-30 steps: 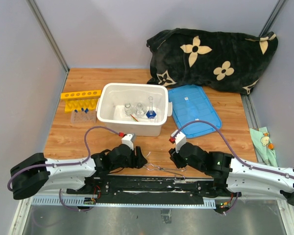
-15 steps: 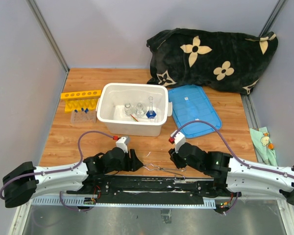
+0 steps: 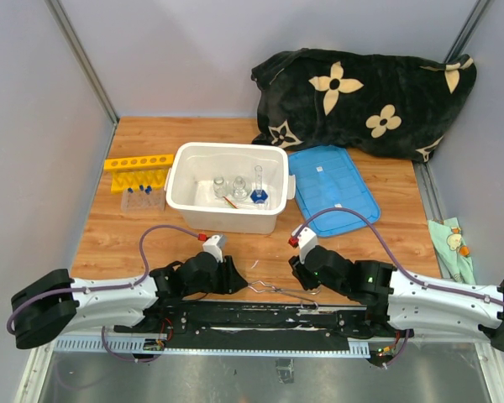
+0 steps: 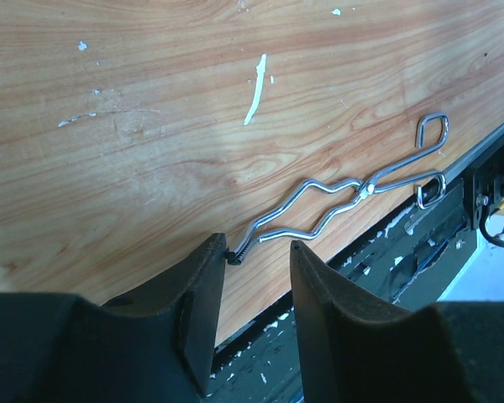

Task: Organize the chemistry lab equipment
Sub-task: Adjust the chemistry item at the center of the board, then pick up the chemistry item at the center of the board.

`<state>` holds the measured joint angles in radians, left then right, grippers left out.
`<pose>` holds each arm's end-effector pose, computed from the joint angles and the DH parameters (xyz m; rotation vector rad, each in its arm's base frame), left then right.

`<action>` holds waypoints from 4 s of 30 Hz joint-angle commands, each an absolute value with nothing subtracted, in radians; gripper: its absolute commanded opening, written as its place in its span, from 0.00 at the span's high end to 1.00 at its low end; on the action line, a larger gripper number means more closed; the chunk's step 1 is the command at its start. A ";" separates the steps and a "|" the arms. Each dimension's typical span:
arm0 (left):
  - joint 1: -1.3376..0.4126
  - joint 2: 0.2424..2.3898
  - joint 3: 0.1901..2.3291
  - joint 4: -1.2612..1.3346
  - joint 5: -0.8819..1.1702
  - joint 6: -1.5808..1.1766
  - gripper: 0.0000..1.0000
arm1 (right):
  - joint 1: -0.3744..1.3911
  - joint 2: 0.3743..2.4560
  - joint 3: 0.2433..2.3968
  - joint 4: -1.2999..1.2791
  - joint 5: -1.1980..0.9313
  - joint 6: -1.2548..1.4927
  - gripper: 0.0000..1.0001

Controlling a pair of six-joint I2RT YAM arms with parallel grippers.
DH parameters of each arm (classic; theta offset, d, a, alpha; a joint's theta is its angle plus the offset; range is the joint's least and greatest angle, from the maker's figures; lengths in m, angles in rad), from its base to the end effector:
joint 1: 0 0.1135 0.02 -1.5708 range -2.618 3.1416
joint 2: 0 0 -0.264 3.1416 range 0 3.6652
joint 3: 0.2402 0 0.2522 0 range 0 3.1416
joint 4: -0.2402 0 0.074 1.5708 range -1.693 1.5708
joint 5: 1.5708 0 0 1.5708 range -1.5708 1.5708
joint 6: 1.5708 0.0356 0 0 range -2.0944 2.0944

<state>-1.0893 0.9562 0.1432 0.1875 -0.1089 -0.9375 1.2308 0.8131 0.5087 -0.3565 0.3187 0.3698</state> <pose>0.0814 -0.1475 0.1285 0.1144 2.3800 -0.9648 0.0690 0.1616 0.2229 -0.7744 2.1082 0.5353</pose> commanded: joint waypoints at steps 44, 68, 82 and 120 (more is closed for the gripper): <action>-1.086 1.055 0.064 0.336 -0.116 -0.953 0.72 | 1.247 0.818 0.480 -0.342 0.327 0.400 0.62; -1.086 0.961 0.025 0.289 -0.143 -0.982 0.71 | 1.247 0.816 0.474 -0.331 0.323 0.398 0.62; -1.086 0.979 0.029 0.289 -0.173 -0.980 0.83 | 1.247 0.837 0.495 -0.346 0.303 0.378 0.64; -1.082 0.747 0.373 -0.307 -0.258 -0.897 1.00 | 1.413 1.074 0.490 -0.024 0.201 0.023 0.52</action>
